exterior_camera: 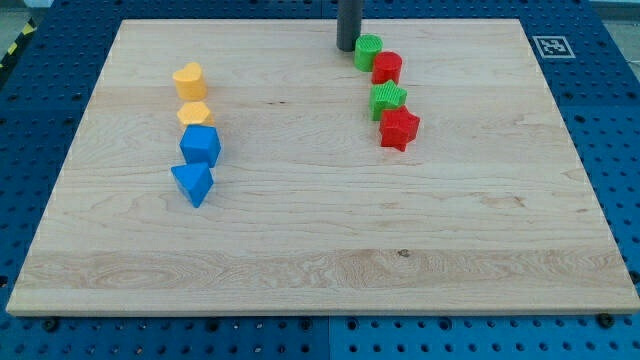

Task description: Move the green circle closer to the red circle

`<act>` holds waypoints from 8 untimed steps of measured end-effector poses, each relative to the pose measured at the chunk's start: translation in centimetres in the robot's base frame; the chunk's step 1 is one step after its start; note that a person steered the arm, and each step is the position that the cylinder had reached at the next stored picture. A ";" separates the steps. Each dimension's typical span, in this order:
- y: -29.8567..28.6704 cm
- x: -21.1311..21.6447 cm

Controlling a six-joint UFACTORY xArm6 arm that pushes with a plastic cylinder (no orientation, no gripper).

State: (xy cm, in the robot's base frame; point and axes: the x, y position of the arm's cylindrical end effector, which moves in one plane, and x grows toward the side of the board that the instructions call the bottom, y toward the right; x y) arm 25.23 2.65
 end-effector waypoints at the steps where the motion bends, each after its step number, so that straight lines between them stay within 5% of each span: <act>1: -2.8 0.9; 8: -0.9 1.0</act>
State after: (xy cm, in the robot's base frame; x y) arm 26.27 1.70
